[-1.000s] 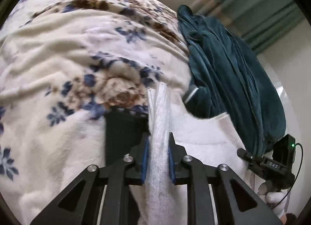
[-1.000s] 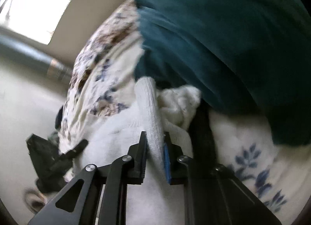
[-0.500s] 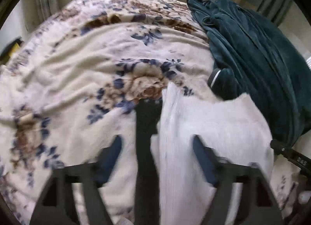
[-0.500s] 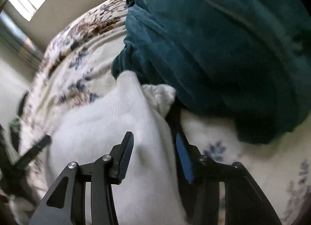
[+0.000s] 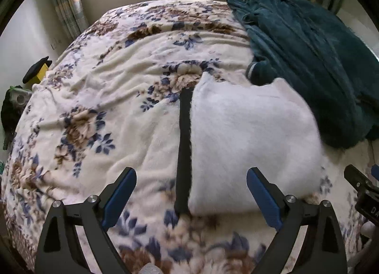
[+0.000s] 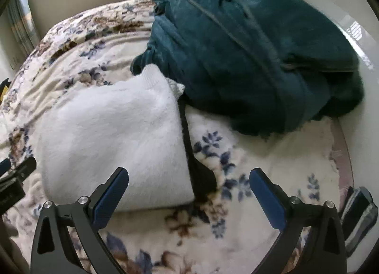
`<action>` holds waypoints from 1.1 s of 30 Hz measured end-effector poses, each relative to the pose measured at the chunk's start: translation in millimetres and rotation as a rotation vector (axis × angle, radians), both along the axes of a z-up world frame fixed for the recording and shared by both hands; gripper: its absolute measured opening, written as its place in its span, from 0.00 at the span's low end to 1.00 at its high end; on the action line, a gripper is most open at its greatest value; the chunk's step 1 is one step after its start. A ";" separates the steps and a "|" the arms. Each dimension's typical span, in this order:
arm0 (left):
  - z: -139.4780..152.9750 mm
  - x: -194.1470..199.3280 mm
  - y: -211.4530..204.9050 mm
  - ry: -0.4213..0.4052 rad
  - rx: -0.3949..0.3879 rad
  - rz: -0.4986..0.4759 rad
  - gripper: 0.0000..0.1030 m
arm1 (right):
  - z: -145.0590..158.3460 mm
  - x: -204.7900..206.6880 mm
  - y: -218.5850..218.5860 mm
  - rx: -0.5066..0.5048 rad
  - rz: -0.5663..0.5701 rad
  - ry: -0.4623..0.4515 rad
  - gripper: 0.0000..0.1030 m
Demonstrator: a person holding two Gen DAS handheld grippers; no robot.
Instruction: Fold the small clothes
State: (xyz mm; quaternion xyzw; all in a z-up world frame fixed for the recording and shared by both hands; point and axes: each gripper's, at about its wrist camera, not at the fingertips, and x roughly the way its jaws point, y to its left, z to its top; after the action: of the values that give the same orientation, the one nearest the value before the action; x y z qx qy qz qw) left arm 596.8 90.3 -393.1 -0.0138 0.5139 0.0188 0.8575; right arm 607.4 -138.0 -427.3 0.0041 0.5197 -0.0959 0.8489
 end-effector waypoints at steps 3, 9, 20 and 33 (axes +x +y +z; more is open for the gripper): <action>32.8 -24.4 -1.1 -0.024 0.016 0.002 0.92 | 32.8 -24.6 -0.9 -0.007 -0.002 -0.025 1.00; 108.9 -85.1 -8.9 -0.065 0.019 -0.033 0.92 | 111.6 -86.2 5.8 -0.028 0.021 -0.086 1.00; 250.1 -195.1 -14.3 -0.191 0.011 -0.048 0.92 | 287.3 -223.7 2.8 -0.024 0.003 -0.246 1.00; 350.3 -295.1 -22.0 -0.287 -0.016 -0.061 0.92 | 422.5 -347.0 7.4 -0.019 0.067 -0.382 1.00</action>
State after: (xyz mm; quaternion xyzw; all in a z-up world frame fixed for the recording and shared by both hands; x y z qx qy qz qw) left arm 301.6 68.2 -42.8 -0.0073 0.3863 -0.0136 0.9222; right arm 260.4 -130.7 -4.9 -0.0029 0.3482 -0.0697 0.9348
